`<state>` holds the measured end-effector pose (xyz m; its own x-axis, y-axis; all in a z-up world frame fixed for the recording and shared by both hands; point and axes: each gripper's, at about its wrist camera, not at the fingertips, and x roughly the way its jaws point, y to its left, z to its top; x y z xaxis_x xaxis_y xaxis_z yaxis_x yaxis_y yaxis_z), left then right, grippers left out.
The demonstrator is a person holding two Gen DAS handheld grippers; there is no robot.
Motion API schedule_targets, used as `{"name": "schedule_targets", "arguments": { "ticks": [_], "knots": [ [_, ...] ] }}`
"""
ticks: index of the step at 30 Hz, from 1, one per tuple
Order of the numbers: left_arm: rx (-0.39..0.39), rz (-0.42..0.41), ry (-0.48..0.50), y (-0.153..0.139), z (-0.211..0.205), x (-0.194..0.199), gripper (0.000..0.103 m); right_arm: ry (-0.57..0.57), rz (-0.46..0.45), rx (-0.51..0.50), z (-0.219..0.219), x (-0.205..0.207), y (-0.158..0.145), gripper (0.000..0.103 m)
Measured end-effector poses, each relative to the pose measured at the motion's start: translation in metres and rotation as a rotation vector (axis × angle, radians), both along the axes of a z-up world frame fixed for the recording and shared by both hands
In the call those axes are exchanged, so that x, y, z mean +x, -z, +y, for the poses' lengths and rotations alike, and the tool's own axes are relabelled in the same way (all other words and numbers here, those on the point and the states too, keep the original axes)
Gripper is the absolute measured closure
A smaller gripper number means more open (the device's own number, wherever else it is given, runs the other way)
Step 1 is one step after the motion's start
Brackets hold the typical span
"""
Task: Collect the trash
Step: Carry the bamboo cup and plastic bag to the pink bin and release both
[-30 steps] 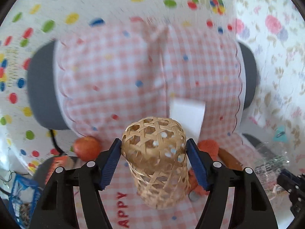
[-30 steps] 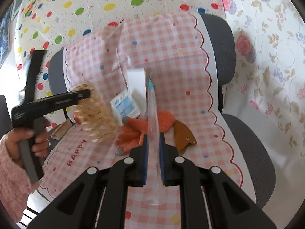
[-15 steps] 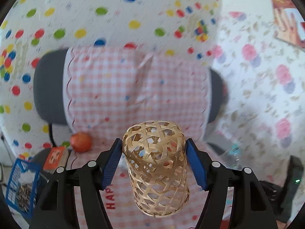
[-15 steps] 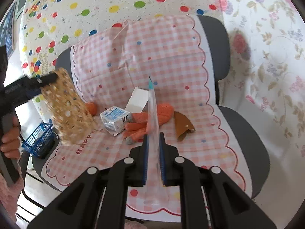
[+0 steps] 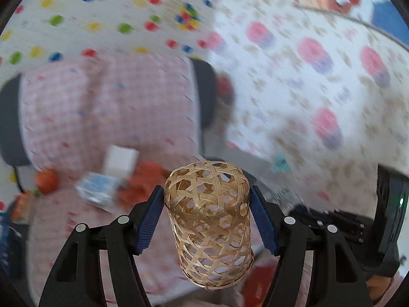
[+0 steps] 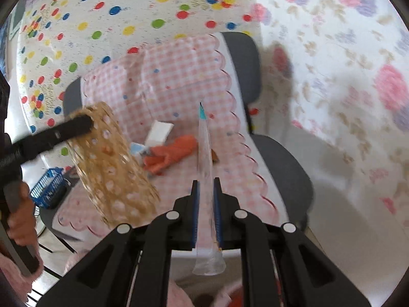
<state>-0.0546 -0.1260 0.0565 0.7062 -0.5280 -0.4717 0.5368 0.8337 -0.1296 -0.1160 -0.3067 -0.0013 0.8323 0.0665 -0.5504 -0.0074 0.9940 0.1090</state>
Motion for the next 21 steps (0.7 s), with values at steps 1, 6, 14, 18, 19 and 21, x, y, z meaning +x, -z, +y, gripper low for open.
{"name": "schedule_targets", "arguments": {
  "ticks": [1, 6, 14, 18, 19, 21],
  "knots": [
    [0.005, 0.005, 0.028, 0.009, -0.011, -0.007, 0.036, 0.019, 0.008, -0.009, -0.005, -0.008, 0.004, 0.093],
    [0.03, 0.028, 0.155, 0.046, -0.055, -0.042, 0.035, 0.132, 0.074, -0.019, -0.031, -0.057, 0.028, 0.093],
    [0.092, 0.094, 0.279, 0.099, -0.103, -0.07, 0.035, 0.286, 0.184, 0.053, -0.063, -0.12, 0.078, 0.092],
    [0.106, 0.12, 0.313, 0.116, -0.12, -0.074, 0.035, 0.321, 0.217, 0.066, -0.072, -0.127, 0.095, 0.092],
    [0.114, 0.126, 0.322, 0.119, -0.125, -0.074, 0.035, 0.329, 0.22, 0.065, -0.074, -0.128, 0.097, 0.092],
    [0.122, 0.131, 0.335, 0.123, -0.134, -0.075, 0.034, 0.34, 0.228, 0.071, -0.079, -0.129, 0.104, 0.092]
  ]
}}
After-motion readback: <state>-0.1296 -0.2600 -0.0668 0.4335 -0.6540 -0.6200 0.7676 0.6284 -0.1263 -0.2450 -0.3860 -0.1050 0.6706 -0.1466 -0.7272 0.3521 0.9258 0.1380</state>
